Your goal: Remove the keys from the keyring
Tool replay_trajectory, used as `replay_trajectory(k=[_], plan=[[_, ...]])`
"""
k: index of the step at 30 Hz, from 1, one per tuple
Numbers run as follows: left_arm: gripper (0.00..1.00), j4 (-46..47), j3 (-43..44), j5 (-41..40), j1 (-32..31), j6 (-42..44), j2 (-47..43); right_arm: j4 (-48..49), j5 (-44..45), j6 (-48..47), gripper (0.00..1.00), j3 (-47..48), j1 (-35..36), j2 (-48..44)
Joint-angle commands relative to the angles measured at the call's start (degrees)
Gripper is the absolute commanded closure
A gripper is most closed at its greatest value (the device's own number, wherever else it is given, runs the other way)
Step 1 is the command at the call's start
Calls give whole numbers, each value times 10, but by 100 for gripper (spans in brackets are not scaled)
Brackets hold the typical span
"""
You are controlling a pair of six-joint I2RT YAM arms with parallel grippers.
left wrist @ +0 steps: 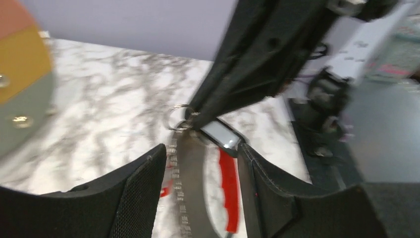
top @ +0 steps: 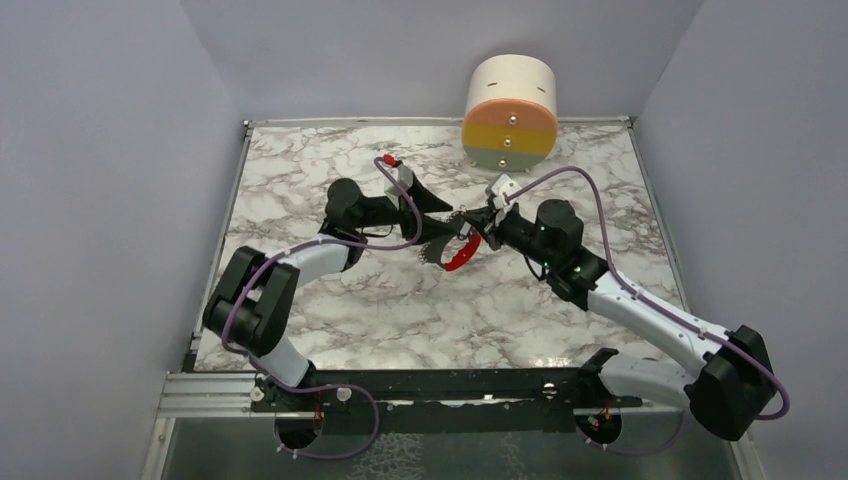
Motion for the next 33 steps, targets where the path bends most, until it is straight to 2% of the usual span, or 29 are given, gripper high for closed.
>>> replay_trajectory(k=[1,16,24,33], plan=[[42,-397,52,-191,-54,353,-97,13,-28,-1,99,-4,5,-40],[43,-403,53,-174,-54,342,-106,9,-41,2,99,-11,6,-72],[45,-399,53,-115,-55,338,-98,9,-57,4,99,-10,6,-76],[46,-283,36,-18,-55,276,-102,15,-65,5,99,-15,7,-73]])
